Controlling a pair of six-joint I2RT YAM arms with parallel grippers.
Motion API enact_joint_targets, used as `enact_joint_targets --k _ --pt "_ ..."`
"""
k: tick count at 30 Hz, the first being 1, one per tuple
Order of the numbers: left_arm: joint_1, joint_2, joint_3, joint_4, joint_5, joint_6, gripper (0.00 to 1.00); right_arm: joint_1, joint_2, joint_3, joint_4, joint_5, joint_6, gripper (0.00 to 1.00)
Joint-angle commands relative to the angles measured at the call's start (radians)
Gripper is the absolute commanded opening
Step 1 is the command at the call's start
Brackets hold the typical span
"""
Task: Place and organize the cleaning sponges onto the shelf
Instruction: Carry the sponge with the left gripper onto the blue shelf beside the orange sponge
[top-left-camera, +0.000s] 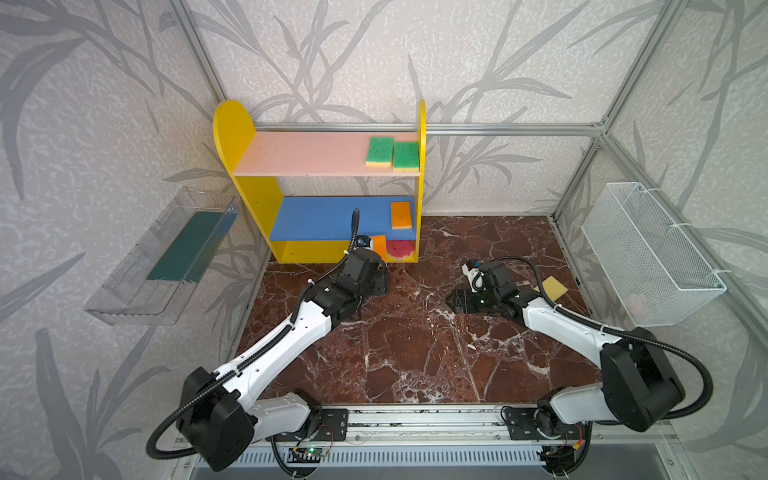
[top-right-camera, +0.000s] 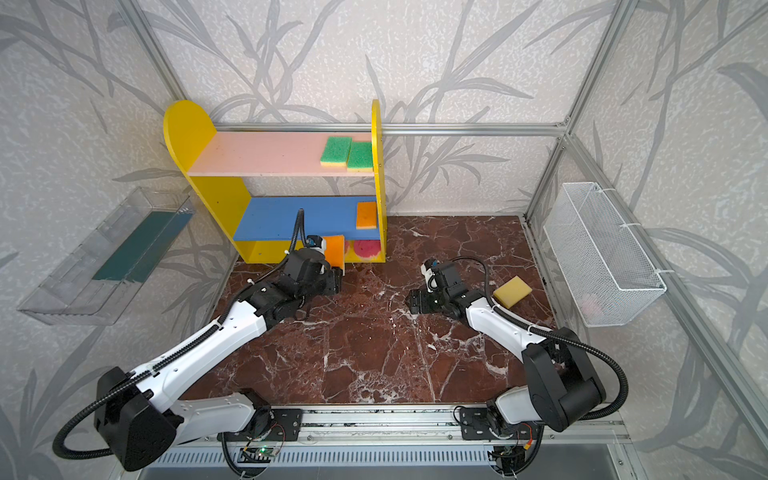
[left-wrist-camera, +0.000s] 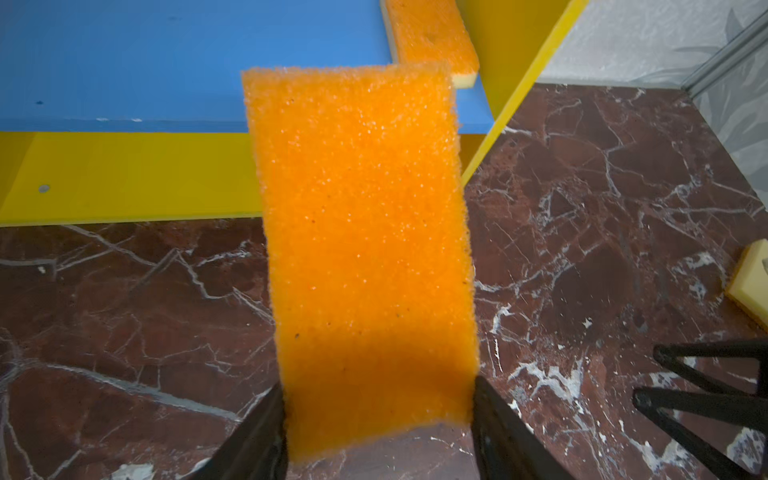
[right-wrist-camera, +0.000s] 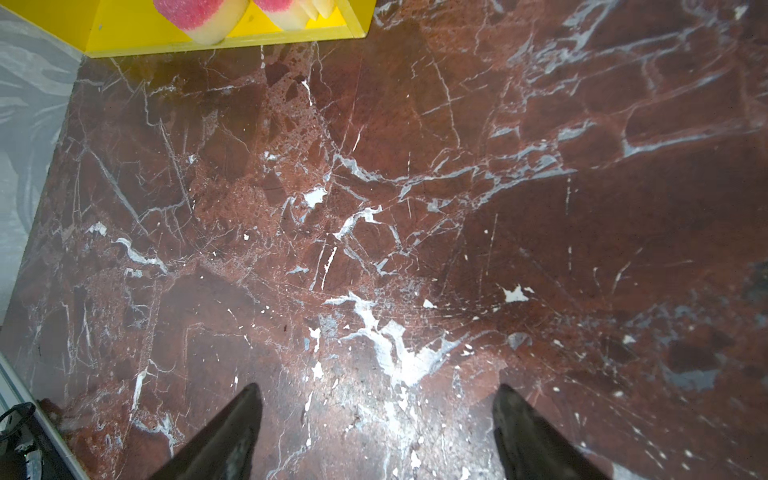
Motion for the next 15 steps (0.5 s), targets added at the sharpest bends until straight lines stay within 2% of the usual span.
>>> enact_joint_targets --k 1,11,15 --pt "0.055 0.014 0.043 0.033 0.011 0.052 0.65 -0.003 -0.026 -0.014 0.019 -0.021 0.004 0.86" --pt "0.171 0.215 0.232 0.107 0.078 0.167 0.65 -0.003 -0.025 -0.028 0.047 -0.039 0.008 0.86" --pt "0.199 0.282 0.265 0.162 0.101 0.182 0.65 -0.003 -0.007 -0.024 0.062 -0.051 0.014 0.86"
